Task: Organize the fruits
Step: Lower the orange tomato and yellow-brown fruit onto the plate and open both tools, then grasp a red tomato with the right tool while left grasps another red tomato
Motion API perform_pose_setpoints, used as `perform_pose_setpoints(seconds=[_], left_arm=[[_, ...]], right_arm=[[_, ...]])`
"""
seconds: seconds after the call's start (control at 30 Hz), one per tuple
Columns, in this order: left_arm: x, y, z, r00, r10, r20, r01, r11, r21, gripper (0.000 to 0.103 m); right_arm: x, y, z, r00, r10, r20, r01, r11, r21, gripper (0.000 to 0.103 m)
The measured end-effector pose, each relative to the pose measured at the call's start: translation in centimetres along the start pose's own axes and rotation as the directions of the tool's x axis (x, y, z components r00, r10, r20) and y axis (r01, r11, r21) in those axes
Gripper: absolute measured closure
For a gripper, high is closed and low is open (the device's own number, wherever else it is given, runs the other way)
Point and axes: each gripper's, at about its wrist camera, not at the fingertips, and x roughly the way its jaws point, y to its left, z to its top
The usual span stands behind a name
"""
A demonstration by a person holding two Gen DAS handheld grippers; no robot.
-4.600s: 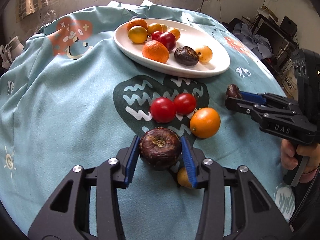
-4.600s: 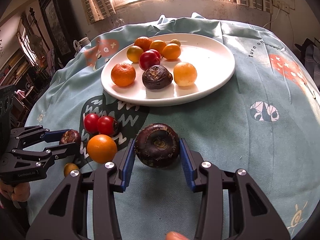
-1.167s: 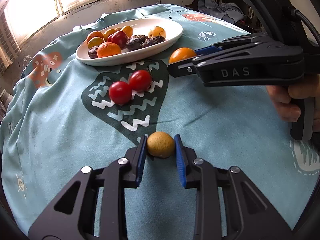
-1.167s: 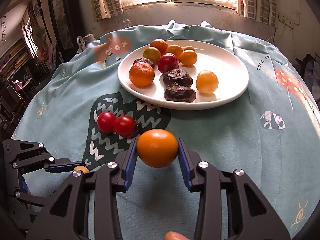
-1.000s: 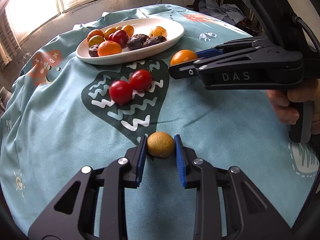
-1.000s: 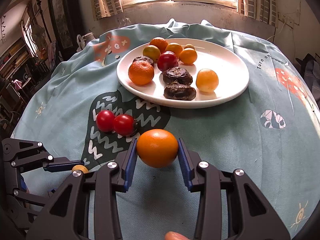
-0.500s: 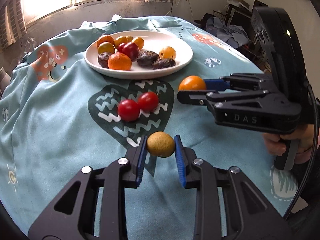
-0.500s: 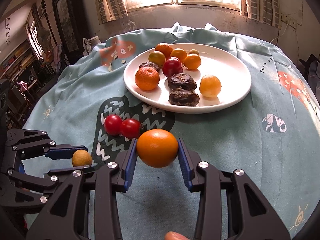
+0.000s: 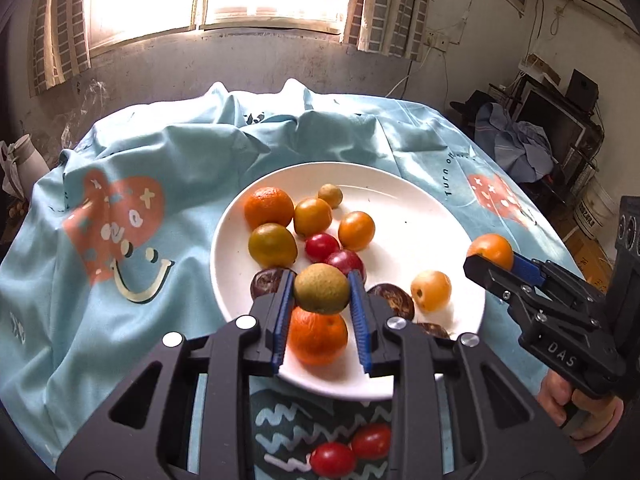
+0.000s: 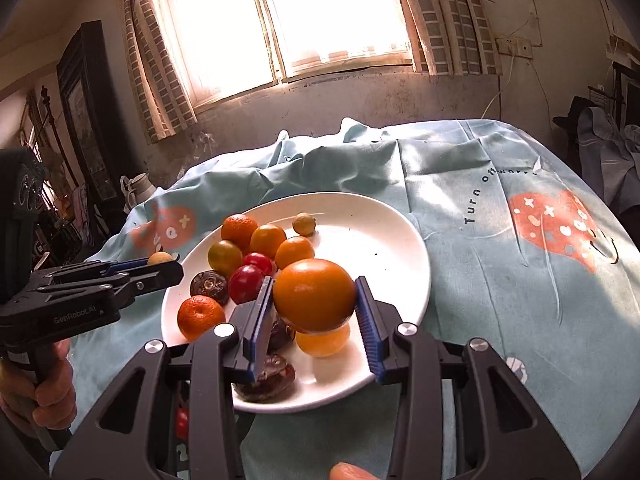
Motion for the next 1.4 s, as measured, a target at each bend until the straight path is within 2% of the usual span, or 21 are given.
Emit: perform_pose_setpoints(seconds=[0.1, 0.13, 0.17, 0.2, 0.23, 0.27, 0.33, 0.4, 0.53, 0.67, 0.73, 0.8, 0.87, 0.97, 1.17, 1.4], left_arm=[[2.2, -0.3, 0.9, 0.999, 0.036, -0.004, -0.036, 0.999, 0.021, 0.075], [2.7, -0.4, 1.1, 0.998, 0.056, -0.003, -0.056, 0.998, 0.028, 0.074], [3.1, -0.4, 1.2, 0.997, 0.078, -0.006, -0.077, 0.997, 0.031, 0.057], [3.3, -0.4, 1.2, 0.995, 0.098, -0.004, -0.098, 0.995, 0.028, 0.030], [3.0, -0.3, 1.1, 0.992, 0.122, 0.015, -0.122, 0.992, 0.019, 0.024], [2.4, -0.2, 0.8, 0.990, 0.138, 0.035, -0.138, 0.990, 0.011, 0.023], [1.1, -0.2, 0.3, 0.992, 0.119, 0.043, -0.119, 0.993, 0.007, 0.021], [-0.6, 0.0, -0.6, 0.989, 0.134, 0.062, -0.134, 0.991, -0.006, 0.010], [-4.2, 0.6, -3.4, 0.976, 0.201, 0.088, -0.199, 0.980, -0.026, 0.005], [-6.8, 1.0, -7.1, 0.965, 0.246, 0.088, -0.243, 0.969, -0.040, 0.002], [-7.5, 1.4, -9.0, 0.961, 0.262, 0.092, -0.257, 0.965, -0.054, 0.002], [-7.4, 2.4, -10.8, 0.962, 0.266, 0.068, -0.260, 0.962, -0.088, 0.002], [-6.9, 3.1, -11.4, 0.950, 0.312, 0.001, -0.310, 0.945, -0.102, 0.002], [-7.2, 4.5, -11.4, 0.931, 0.365, -0.006, -0.362, 0.919, -0.156, 0.002], [-9.3, 7.2, -11.4, 0.948, 0.317, 0.020, -0.295, 0.902, -0.314, 0.002], [-10.2, 7.4, -11.3, 0.956, 0.289, 0.043, -0.257, 0.901, -0.348, 0.002]], right_arm=[[1.5, -0.3, 0.5, 1.000, -0.013, 0.002, 0.013, 1.000, -0.005, 0.062], [1.9, -0.5, 0.5, 1.000, -0.015, 0.000, 0.015, 1.000, -0.001, 0.058], [2.1, -0.6, 0.5, 1.000, -0.014, -0.001, 0.014, 1.000, 0.003, 0.058], [2.3, -0.7, 0.5, 1.000, -0.022, -0.006, 0.022, 1.000, 0.004, 0.050], [2.3, -0.8, 0.4, 1.000, -0.022, -0.008, 0.022, 1.000, 0.007, 0.049], [2.1, -0.8, 0.3, 1.000, -0.014, -0.010, 0.015, 1.000, 0.014, 0.049], [1.3, -0.7, 0.2, 1.000, 0.002, -0.008, -0.002, 1.000, 0.024, 0.049], [0.1, -0.1, 0.0, 0.999, 0.033, 0.002, -0.033, 0.999, 0.017, 0.049], [-2.6, 2.1, -1.4, 0.998, 0.070, 0.010, -0.069, 0.997, -0.044, 0.049], [-3.8, 4.3, -3.8, 0.992, 0.114, -0.048, -0.117, 0.990, -0.080, 0.048], [-3.9, 5.6, -5.1, 0.989, 0.123, -0.083, -0.132, 0.984, -0.116, 0.043], [-3.7, 6.9, -6.3, 0.983, 0.138, -0.120, -0.157, 0.974, -0.161, 0.038], [-3.1, 8.1, -7.2, 0.978, 0.128, -0.166, -0.162, 0.965, -0.208, 0.038], [-2.4, 8.6, -8.0, 0.976, 0.100, -0.196, -0.146, 0.960, -0.240, 0.038], [-0.9, 8.2, -8.8, 0.962, 0.075, -0.261, -0.139, 0.962, -0.235, 0.041], [0.0, 9.1, -8.8, 0.957, 0.086, -0.276, -0.160, 0.952, -0.261, 0.053]])
